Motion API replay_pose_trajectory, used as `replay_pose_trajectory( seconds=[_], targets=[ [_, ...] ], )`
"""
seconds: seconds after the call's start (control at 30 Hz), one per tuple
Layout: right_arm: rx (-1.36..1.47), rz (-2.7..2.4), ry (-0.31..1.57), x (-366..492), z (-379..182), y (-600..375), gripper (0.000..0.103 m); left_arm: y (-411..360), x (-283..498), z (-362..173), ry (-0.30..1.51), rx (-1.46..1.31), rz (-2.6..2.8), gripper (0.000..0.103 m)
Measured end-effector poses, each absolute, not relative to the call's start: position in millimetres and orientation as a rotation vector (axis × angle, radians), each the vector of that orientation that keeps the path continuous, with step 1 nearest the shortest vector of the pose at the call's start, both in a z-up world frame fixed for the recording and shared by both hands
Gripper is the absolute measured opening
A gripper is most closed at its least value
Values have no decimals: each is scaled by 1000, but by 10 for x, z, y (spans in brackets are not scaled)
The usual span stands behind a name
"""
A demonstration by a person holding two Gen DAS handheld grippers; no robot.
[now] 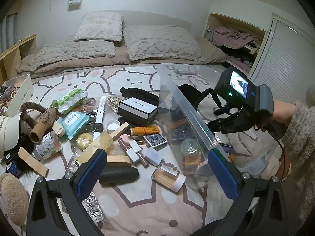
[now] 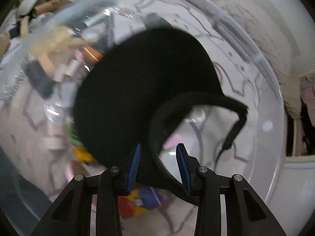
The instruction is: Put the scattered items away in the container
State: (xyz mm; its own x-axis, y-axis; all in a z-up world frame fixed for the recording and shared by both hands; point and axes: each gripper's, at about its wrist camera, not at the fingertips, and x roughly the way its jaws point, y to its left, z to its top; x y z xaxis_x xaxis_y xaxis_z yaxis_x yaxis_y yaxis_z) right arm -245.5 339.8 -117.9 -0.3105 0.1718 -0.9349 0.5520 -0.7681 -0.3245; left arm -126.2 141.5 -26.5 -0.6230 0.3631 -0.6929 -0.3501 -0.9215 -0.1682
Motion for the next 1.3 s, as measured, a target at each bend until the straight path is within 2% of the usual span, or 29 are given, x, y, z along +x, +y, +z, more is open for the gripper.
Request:
replay_pose_trajectory(
  seconds=[0.2,0.33,0.47,0.53,0.57,0.6,0.67,1.03,1.3],
  targets=[
    [1738,-2188,892,-2487,-1202,3607,38,1420,-1237,-241,-15,-1075,2525,103],
    [1640,-2289,776,-2422,-889,3697,38,1377,-1246,-241,-19,-1079,2535,103],
    [1553,-2325,751,-2285,-605,3767,39,1351,-1237,-248,-27,-1081,2534,103],
    [1536,-2290,841,-2187,-563,3774,40,1348,-1235,-256,-29,-1081,2533,103],
    [1529,-2275,905,-2193,-589,3759,52,1347,-1232,-260,-31,-1081,2531,103],
    [1512,-2250,1020,-2122,-634,3754,69,1347,-1232,-267,-34,-1081,2528,103],
    [1488,-2181,1167,-2013,-734,3749,76,1352,-1228,-280,-37,-1081,2523,103],
    [1700,-1973,1516,-2334,-1409,3851,76,1380,-1273,-345,-37,-1103,2514,103],
    [1745,-1986,1610,-2683,-1637,3776,76,1284,-1375,-438,-46,-1139,2527,103]
  ],
)
